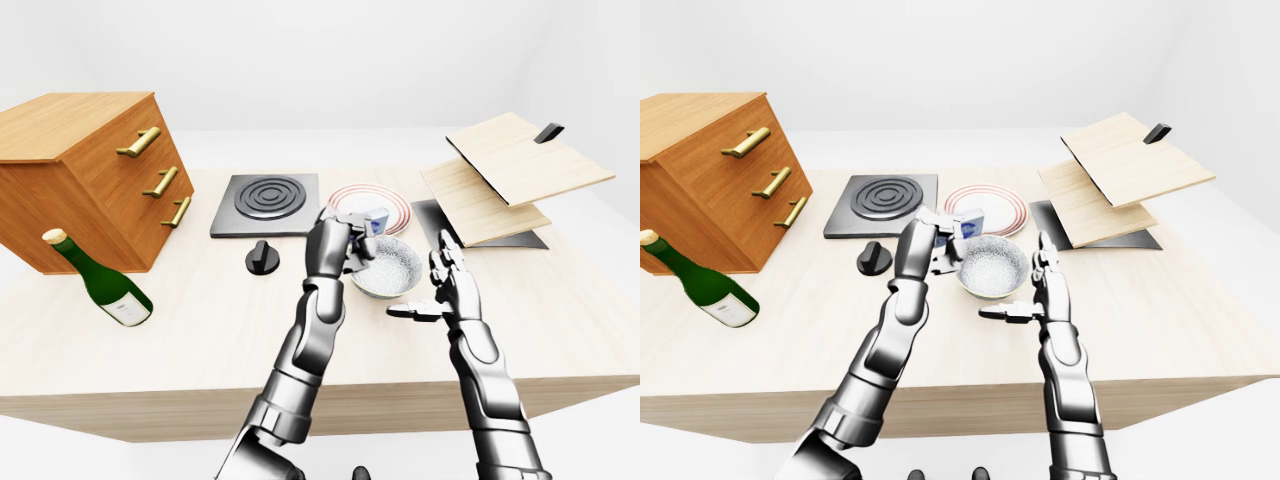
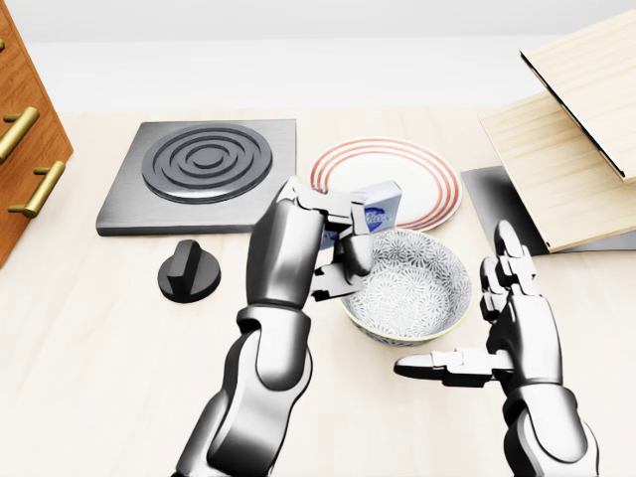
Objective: Pick up the cream cheese and put it in the bowl.
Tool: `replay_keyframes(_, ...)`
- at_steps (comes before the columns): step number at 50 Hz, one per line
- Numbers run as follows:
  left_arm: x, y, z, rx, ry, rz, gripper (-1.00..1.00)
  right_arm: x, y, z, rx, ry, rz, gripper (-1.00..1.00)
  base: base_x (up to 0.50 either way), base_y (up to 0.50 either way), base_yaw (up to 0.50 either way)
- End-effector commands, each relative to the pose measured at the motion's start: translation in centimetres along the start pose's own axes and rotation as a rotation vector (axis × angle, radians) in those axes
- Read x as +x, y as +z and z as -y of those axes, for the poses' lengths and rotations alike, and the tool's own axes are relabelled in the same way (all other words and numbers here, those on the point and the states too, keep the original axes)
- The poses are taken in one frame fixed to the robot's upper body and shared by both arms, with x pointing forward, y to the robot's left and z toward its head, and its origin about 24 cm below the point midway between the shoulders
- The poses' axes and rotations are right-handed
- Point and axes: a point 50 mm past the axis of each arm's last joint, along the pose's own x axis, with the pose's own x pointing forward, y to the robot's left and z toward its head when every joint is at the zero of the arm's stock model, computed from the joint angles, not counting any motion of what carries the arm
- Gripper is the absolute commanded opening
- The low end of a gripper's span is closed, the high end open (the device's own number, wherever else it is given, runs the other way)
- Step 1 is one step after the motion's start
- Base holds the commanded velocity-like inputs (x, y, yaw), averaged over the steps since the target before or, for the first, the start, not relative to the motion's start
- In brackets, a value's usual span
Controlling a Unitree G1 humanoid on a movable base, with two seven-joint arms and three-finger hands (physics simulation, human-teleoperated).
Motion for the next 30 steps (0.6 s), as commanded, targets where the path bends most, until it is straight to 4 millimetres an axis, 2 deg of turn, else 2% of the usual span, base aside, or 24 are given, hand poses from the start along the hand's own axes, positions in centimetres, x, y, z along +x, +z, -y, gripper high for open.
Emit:
replay_keyframes(1, 0.3, -0.9, 4.1, 0.047, -0.082, -0.014, -1.00, -0.1, -0.2, 0.4, 0.022, -0.001, -0.007, 1.00, 0.00, 0.00, 0.00)
replay_keyframes(15, 0.0, -1.6, 6.8, 0.041, -0.172, -0.079, -1.00, 0.0, -1.0, 0.9, 0.054, -0.002, -0.030, 1.00, 0.00, 0.00, 0.00)
replay_keyframes(24, 0.1, -2.5, 7.7, 0.078, -0.191, -0.134, -1.00, 0.2, -1.7, 0.8, 0.062, 0.005, -0.040, 1.00, 0.00, 0.00, 0.00)
replay_keyframes(30, 0.2, -2.5, 8.1, 0.079, -0.199, -0.150, -1.00, 0.0, -1.7, 0.9, 0.065, 0.004, -0.040, 1.00, 0.00, 0.00, 0.00)
